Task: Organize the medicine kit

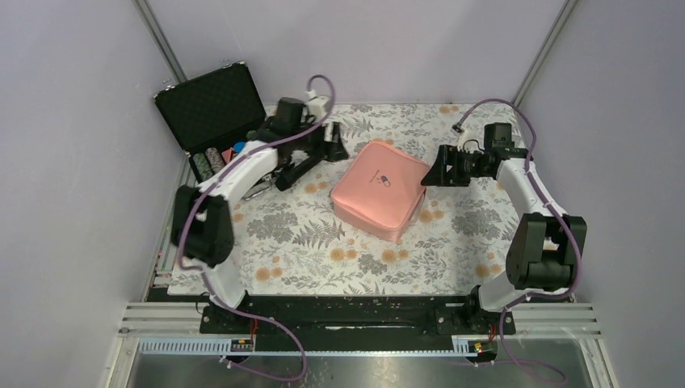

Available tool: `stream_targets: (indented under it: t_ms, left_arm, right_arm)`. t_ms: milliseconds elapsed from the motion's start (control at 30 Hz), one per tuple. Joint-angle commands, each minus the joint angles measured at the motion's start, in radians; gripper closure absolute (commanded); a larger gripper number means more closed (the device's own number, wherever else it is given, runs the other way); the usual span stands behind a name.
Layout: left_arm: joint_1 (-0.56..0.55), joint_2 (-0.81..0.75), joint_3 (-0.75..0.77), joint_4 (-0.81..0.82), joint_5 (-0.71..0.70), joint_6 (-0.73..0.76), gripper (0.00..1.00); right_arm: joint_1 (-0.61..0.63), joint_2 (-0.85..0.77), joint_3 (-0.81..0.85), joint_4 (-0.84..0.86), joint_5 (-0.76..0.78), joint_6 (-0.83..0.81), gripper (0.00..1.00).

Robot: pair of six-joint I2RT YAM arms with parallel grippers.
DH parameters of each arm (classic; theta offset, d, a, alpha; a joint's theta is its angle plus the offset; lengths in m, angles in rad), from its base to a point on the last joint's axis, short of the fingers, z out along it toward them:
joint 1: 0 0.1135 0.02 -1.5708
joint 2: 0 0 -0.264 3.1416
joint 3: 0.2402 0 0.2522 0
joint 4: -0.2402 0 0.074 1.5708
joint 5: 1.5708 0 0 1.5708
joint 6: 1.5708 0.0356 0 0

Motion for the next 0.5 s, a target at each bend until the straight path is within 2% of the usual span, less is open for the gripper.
stream_targets:
  t_ms: [0, 100, 200, 333, 467]
  left_arm:
    - [0.076, -0.189, -0.223, 0.101, 0.045, 0.040, 0.24]
    - [0.081, -0.250, -0.332, 0.111, 0.079, 0.094, 0.22]
    - [0.075, -0.256, -0.374, 0.059, 0.103, 0.048, 0.24]
    - [0.074, -0.298, -0.457, 0.006, 0.180, 0.008, 0.29]
    - [0.044, -0.374, -0.616, 0.124, 0.241, -0.067, 0.29]
  right_arm:
    - [-0.032, -0.108, 0.033, -0.135, -0.065, -0.190, 0.19]
    - [-0.039, -0.122, 0.047, -0.139, -0.055, -0.243, 0.17]
    - [-0.039, -0.068, 0.084, 0.010, -0.044, -0.177, 0.16]
    - [-0.037, 0.116, 0.230, 0.173, -0.013, -0.095, 0.16]
    - [-0.034, 0.330, 0.388, 0.194, -0.078, 0.026, 0.17]
